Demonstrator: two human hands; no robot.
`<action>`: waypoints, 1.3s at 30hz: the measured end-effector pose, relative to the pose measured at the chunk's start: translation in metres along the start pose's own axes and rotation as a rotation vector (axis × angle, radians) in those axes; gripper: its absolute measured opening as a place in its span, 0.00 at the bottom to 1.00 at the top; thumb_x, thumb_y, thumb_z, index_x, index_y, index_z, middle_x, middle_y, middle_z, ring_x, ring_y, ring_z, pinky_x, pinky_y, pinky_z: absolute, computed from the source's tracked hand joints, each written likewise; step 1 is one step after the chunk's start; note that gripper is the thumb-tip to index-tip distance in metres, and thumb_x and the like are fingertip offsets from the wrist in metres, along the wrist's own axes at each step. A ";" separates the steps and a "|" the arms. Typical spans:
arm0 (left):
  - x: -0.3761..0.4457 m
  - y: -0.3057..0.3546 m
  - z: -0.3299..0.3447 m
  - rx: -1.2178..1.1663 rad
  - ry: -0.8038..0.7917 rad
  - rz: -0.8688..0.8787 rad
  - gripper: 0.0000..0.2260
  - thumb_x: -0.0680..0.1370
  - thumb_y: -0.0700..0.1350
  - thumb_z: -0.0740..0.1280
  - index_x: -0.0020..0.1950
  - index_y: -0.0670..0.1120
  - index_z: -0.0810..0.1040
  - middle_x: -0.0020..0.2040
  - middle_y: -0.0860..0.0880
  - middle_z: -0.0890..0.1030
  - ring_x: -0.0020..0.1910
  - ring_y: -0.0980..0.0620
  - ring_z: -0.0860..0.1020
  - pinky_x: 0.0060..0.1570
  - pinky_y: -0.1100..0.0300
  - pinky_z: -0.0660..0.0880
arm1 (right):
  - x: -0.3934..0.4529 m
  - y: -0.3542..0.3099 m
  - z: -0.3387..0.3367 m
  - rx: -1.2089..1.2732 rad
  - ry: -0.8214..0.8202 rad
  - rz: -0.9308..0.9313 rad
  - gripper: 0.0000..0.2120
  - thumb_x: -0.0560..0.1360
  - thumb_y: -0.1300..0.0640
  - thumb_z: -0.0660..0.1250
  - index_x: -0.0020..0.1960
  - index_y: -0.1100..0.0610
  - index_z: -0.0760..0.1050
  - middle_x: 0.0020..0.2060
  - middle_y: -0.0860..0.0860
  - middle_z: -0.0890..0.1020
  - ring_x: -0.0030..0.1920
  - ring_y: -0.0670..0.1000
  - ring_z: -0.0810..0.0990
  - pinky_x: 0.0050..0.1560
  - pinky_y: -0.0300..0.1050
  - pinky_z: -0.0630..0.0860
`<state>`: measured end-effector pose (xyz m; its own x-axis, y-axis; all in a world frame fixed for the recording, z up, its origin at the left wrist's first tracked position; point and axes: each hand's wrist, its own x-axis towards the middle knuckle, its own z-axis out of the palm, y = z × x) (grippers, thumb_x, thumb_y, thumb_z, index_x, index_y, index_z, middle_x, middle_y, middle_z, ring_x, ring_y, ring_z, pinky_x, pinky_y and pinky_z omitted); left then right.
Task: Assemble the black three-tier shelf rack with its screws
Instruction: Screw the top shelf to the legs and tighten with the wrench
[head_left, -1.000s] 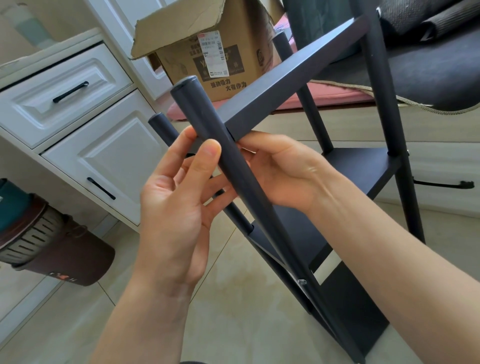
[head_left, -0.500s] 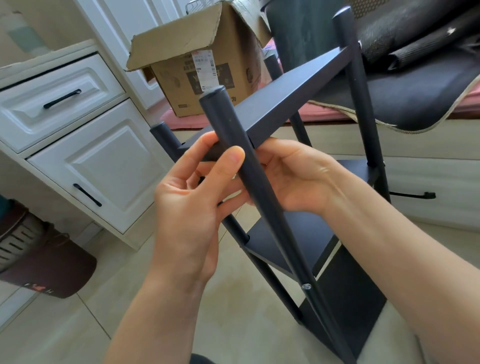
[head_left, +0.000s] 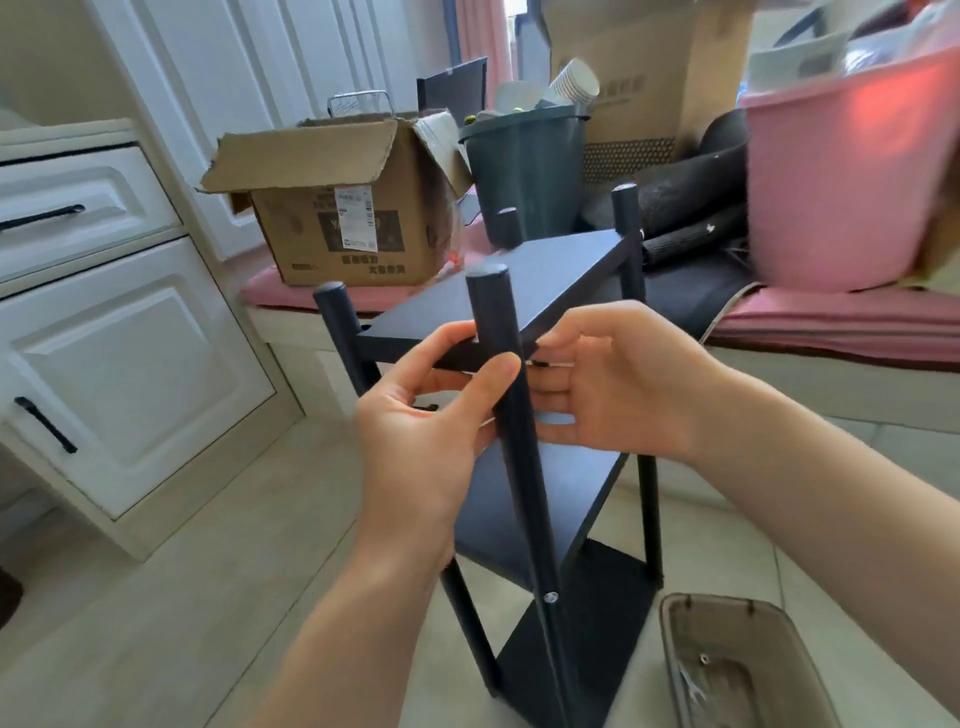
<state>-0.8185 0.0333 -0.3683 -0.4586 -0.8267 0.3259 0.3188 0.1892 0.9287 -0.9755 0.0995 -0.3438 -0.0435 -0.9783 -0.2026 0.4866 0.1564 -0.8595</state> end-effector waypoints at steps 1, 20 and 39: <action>-0.002 0.000 0.004 0.005 0.009 -0.005 0.11 0.68 0.45 0.78 0.49 0.56 0.87 0.44 0.48 0.86 0.44 0.46 0.87 0.42 0.56 0.84 | -0.008 -0.004 0.001 -0.037 0.031 0.007 0.11 0.69 0.55 0.65 0.50 0.57 0.77 0.47 0.54 0.83 0.48 0.53 0.82 0.57 0.49 0.79; -0.037 0.006 0.027 0.394 -0.211 0.077 0.28 0.68 0.58 0.76 0.63 0.72 0.68 0.39 0.58 0.83 0.34 0.58 0.84 0.45 0.68 0.77 | -0.071 0.004 -0.015 -0.194 0.439 -0.141 0.15 0.81 0.59 0.57 0.45 0.64 0.80 0.38 0.61 0.85 0.38 0.59 0.86 0.39 0.47 0.81; -0.006 0.005 -0.006 0.423 -0.165 0.003 0.24 0.65 0.68 0.74 0.60 0.70 0.77 0.50 0.61 0.82 0.49 0.58 0.84 0.47 0.63 0.77 | -0.072 -0.008 -0.068 0.090 0.776 -0.279 0.14 0.80 0.61 0.58 0.36 0.56 0.70 0.23 0.49 0.72 0.26 0.51 0.72 0.32 0.45 0.74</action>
<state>-0.8089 0.0363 -0.3664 -0.5951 -0.7371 0.3203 -0.0310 0.4193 0.9073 -1.0357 0.1785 -0.3543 -0.7470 -0.6022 -0.2816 0.4347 -0.1220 -0.8923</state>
